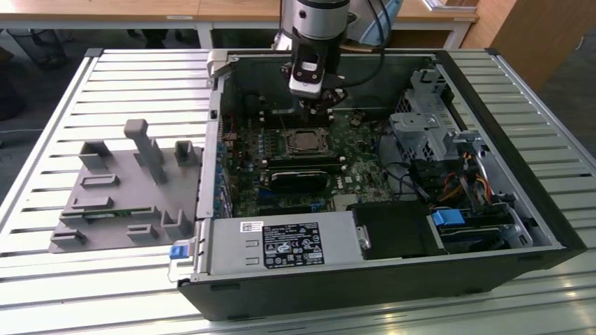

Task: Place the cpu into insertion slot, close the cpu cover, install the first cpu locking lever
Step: 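Close the cpu cover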

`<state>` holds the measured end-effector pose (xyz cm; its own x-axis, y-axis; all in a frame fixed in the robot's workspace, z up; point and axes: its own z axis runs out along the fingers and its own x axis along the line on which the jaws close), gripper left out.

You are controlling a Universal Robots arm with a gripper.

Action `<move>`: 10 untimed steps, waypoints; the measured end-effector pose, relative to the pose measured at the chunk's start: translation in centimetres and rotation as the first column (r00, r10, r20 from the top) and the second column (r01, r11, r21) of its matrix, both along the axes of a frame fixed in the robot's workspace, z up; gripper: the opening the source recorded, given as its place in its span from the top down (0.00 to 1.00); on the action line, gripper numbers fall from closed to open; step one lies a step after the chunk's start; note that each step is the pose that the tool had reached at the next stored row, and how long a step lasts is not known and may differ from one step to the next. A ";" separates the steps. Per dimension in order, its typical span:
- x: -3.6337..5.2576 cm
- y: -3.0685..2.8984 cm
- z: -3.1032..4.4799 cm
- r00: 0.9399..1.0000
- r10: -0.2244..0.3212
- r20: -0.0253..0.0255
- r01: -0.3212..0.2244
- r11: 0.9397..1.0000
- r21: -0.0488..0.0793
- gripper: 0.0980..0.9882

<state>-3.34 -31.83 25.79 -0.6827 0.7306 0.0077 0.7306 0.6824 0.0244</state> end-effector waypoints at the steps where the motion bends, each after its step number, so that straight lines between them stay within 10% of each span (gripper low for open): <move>1: 0.00 0.00 -0.01 1.000 0.018 0.000 -0.018 1.000 0.000 0.99; 10: 0.00 0.00 -0.13 0.983 0.181 0.000 -0.181 0.983 0.000 0.99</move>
